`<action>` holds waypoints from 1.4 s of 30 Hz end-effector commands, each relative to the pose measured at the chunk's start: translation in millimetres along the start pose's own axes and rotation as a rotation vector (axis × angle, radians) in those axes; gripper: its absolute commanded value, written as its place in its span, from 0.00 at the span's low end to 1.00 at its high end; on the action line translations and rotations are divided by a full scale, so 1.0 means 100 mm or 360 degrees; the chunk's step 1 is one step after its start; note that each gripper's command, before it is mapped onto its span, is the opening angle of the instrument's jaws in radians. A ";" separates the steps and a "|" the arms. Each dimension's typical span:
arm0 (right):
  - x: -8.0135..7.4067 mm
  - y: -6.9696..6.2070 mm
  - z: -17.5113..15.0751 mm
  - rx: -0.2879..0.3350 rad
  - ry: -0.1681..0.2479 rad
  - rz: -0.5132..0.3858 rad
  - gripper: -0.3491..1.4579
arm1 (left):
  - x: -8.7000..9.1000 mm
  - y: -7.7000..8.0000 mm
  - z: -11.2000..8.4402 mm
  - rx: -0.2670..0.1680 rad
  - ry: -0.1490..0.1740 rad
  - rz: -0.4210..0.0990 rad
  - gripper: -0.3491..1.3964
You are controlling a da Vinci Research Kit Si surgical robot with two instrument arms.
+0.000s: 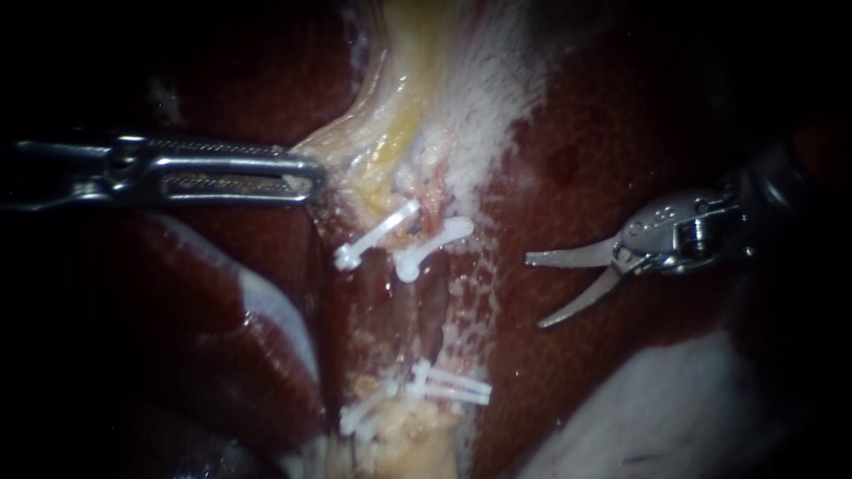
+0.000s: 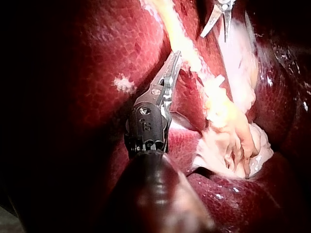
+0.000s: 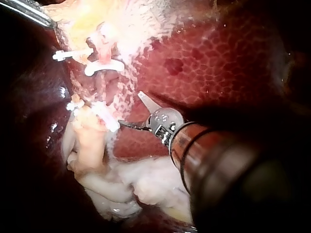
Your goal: Go back from the cut right tube
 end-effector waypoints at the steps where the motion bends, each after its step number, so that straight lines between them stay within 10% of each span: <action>1: -0.001 -0.002 0.002 0.0000 -0.0001 0.0000 0.98 | 0.002 0.000 0.001 -0.0002 0.0000 0.0002 0.09; 19: 0.002 -0.011 0.007 -0.0009 -0.0001 -0.0007 0.98 | 0.045 0.002 0.034 0.0012 0.0115 -0.0027 0.09; 42: 0.004 -0.013 0.009 -0.0012 -0.0001 0.0006 0.98 | 0.058 -0.004 0.046 0.0050 0.0165 -0.0044 0.09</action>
